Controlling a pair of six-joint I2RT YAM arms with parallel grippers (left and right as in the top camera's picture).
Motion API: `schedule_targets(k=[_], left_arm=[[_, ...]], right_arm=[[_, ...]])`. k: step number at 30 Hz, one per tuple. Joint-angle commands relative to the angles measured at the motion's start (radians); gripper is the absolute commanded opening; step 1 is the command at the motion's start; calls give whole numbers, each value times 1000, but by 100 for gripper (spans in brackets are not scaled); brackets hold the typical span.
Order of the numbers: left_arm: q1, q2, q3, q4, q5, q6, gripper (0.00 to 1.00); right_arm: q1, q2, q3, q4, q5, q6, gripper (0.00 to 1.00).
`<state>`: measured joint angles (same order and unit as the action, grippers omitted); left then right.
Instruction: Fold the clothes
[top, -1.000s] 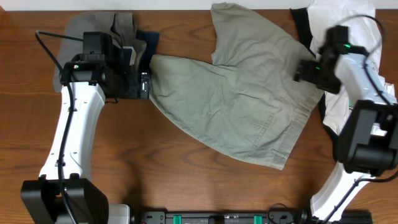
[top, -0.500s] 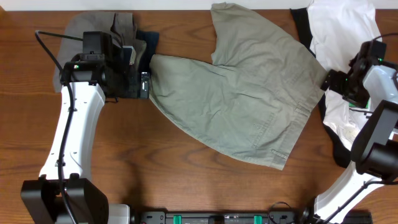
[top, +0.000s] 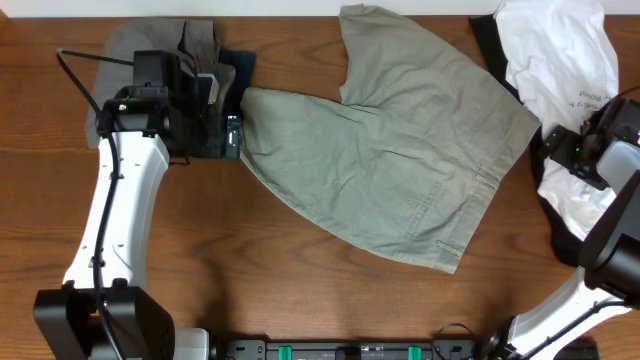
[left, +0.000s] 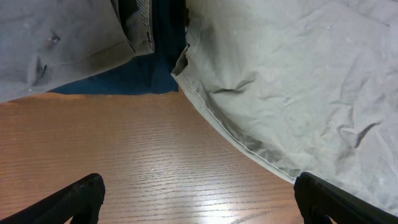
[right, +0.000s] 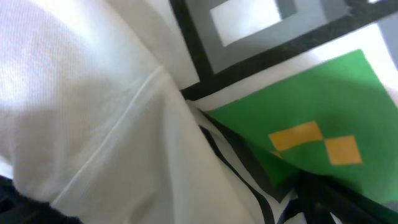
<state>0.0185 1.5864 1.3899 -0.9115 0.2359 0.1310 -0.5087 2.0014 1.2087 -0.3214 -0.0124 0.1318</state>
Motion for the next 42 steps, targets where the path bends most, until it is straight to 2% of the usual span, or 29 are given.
schedule_targets(k=[1,5,9,15,18,22,26,32,37,42], left_arm=[[-3,2,16,2,-2,-9,98],[-3,2,16,4,-2,-9,98],[-3,2,16,4,-2,-9,98],[-3,2,16,4,-2,-9,98],[-3,2,16,4,-2,-9,98],[-3,2,16,4,-2,-9,98],[-3,2,16,4,-2,-9,98],[-3,2,16,4,-2,-9,98],[-3,2,15,4,-2,-8,98],[-3,8,15,3,-2,-9,98]], right_arm=[[-50,47,-44,14,-47,0,99],[-53,45,-24,5,-142,-19,99],[-40,7,34,-91,-158,-21,99],[7,-159,118,-214,-212,-27,99],[65,-258,122,-238,-306,-62,99],[193,-306,122,-297,-321,-63,99],[359,-278,119,-367,-300,-78,99],[557,-168,119,-420,-163,-42,99],[638,-51,119,-420,-146,-30,99],[657,24,119,-405,-97,-13,99]])
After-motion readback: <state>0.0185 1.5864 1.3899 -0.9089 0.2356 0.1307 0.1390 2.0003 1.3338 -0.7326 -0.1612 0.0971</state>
